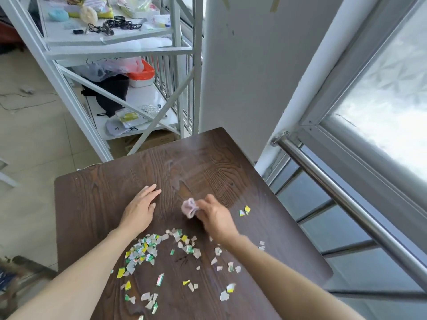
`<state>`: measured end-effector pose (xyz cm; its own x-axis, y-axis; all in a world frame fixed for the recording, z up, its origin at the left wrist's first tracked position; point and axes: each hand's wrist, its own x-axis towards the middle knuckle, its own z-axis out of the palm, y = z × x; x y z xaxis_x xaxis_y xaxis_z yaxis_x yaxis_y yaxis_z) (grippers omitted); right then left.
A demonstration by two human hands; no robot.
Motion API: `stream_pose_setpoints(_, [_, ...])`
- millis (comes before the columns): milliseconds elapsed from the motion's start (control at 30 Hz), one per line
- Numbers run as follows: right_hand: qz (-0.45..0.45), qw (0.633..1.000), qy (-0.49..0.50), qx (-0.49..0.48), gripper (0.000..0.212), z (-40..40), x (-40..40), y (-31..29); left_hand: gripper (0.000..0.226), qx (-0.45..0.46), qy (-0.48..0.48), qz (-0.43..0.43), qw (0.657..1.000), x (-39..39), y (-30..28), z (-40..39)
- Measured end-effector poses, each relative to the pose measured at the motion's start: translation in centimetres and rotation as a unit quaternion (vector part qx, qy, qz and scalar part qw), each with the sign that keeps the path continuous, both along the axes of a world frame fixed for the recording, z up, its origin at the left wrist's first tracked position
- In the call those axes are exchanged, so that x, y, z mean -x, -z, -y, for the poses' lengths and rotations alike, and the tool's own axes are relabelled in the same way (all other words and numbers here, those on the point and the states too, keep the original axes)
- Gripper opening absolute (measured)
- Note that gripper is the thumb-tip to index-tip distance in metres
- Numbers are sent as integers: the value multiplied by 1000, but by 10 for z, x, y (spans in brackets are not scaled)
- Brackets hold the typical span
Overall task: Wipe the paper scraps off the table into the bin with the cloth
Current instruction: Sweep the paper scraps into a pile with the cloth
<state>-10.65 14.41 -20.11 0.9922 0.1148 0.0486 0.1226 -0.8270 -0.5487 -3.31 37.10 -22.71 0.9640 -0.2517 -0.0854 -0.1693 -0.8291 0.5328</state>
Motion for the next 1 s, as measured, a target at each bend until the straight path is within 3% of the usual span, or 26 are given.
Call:
stream_pose_setpoints(133, [24,997,76,13,17,69,-9,-17,46,-2,14,-3,1000,4,-3,9])
stream_pose_setpoints(300, [12,978,180,102,18,141,-10,-6,48,-26,40,-8,999,9,-4,18])
stream_pose_setpoints(467, [4,967,234,98,19,117,19,23,50,-12,40,-19,999,7,1,16])
stream_pose_setpoints(600, [10,976,206,72,14,55,42,29,50,-21,43,-24,999,6,4,16])
stream_pose_setpoints(800, [-8,994,73,84,18,-15,60,26,50,-41,44,-35,998,4,4,17])
stream_pose_setpoints(1000, [38,994,10,107,9,17,51,7,49,-56,48,-40,996,8,-2,19])
